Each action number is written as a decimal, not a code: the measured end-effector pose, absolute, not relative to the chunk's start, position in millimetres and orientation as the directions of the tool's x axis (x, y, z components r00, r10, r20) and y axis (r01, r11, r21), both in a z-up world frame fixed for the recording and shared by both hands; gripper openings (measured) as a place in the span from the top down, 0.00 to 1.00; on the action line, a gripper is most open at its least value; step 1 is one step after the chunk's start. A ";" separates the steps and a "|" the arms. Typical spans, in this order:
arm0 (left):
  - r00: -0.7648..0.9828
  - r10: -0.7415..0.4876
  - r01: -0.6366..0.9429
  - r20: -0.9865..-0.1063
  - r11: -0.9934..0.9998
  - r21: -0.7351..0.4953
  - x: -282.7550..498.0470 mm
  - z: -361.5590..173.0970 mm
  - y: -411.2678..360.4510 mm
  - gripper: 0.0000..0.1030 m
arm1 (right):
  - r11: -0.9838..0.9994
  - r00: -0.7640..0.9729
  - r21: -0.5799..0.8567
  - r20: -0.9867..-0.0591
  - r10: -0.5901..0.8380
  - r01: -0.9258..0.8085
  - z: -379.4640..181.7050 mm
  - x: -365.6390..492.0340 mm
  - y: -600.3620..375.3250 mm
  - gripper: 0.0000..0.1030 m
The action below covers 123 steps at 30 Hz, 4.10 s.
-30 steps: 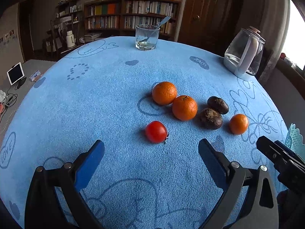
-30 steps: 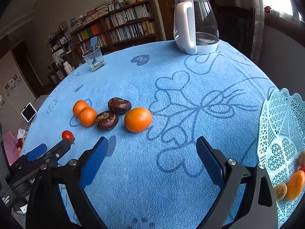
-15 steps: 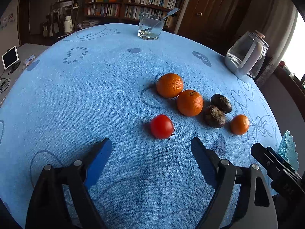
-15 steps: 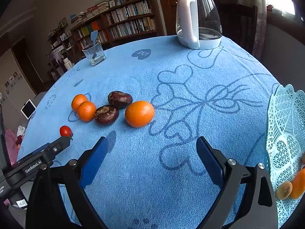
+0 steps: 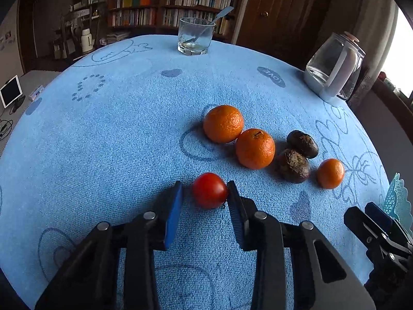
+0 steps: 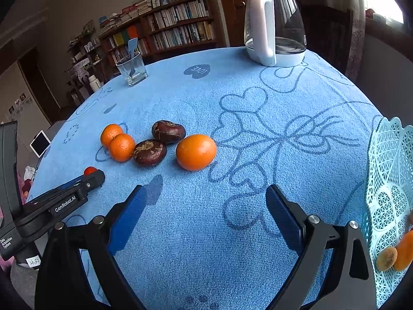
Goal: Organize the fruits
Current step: 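Grasp the large orange with the right tool, then carry the orange into the basket and open the right tool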
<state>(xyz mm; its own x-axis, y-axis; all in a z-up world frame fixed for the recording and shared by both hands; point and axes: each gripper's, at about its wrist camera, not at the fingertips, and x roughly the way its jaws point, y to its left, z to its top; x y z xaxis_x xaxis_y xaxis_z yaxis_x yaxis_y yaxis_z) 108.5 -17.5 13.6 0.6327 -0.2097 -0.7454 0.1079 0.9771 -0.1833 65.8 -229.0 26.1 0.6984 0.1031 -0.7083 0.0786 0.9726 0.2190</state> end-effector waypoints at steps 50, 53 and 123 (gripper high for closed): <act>0.696 -0.252 0.144 -0.672 0.966 -0.213 84.7 29.0 -14.8 0.74 | 1.000 0.706 -0.017 -0.708 -0.030 0.026 32.6 94.5 -182.9 0.57; 0.698 -0.253 0.148 -0.670 0.966 -0.211 83.7 29.5 -15.8 0.74 | 1.000 0.713 -0.015 -0.701 -0.029 0.026 37.1 89.0 -182.3 0.57; 0.656 -0.367 0.430 -0.660 0.900 -0.072 11.4 69.5 -167.6 0.74 | 0.890 0.756 0.243 -0.636 -0.155 0.387 49.7 -51.0 -399.3 0.44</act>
